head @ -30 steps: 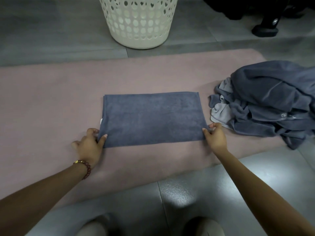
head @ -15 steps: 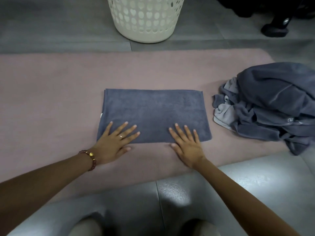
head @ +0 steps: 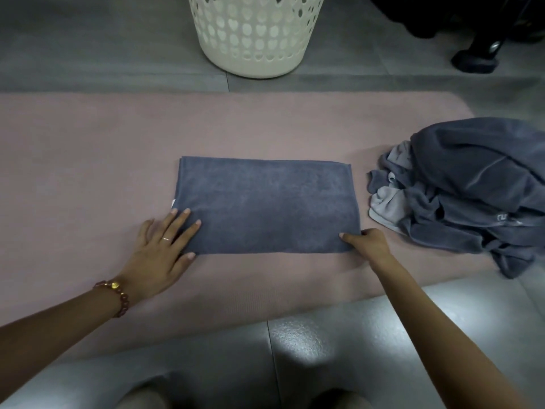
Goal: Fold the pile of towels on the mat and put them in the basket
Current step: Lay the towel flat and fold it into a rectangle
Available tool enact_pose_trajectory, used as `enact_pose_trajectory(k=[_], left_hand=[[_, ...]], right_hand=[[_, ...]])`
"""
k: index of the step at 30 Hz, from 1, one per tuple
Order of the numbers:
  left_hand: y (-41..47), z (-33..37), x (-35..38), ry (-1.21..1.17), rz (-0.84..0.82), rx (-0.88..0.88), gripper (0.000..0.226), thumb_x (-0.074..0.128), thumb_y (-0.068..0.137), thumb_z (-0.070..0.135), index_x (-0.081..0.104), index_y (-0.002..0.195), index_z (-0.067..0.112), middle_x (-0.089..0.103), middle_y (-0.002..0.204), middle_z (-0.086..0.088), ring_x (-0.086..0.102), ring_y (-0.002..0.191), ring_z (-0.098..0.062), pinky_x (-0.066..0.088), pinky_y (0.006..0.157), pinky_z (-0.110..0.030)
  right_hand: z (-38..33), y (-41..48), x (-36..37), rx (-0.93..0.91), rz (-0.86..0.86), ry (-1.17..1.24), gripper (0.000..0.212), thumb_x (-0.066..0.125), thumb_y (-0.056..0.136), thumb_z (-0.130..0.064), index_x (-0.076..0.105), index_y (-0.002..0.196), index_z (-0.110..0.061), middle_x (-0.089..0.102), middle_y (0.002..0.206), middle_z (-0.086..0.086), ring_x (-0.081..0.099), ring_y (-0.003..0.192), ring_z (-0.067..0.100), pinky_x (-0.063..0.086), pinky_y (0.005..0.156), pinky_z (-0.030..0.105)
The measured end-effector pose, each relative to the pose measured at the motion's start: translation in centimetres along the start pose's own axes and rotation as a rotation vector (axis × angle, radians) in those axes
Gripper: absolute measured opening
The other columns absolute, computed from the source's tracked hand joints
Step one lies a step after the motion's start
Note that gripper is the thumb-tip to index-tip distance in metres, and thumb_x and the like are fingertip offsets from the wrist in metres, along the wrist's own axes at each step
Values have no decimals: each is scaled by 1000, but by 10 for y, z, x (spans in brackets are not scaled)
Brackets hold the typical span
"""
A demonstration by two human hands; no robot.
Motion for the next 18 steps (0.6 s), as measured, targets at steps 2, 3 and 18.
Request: enact_pose_trajectory(k=[2, 3, 18], left_hand=[[-5, -8, 5, -13, -57, 16, 63, 13, 97, 51, 28, 146, 17, 28, 152, -11, 26, 138, -27, -2, 113, -40], [-8, -12, 8, -26, -74, 8, 64, 11, 97, 53, 25, 148, 18, 27, 153, -9, 26, 137, -24, -9, 113, -36], [76, -20, -50, -1784, -137, -802, 55, 17, 98, 52, 56, 94, 14, 67, 81, -3, 64, 73, -17, 46, 69, -31]], right_hand=[[-3, -3, 3, 51, 6, 90, 17, 70, 79, -15, 60, 82, -1, 61, 90, 14, 56, 74, 24, 47, 67, 32], [-6, -5, 4, 62, 27, 191, 15, 69, 80, -12, 56, 77, -5, 60, 90, 14, 55, 69, 21, 46, 62, 29], [-161, -134, 143, -1059, -128, -77, 17, 60, 87, -11, 45, 96, -13, 42, 142, 8, 40, 129, 19, 38, 102, 33]])
Point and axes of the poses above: each hand's wrist, its own y-axis towards the middle knuckle, its own x-axis out of the palm, z = x × y, the point moved 1 cm from there along y, towards the middle knuckle
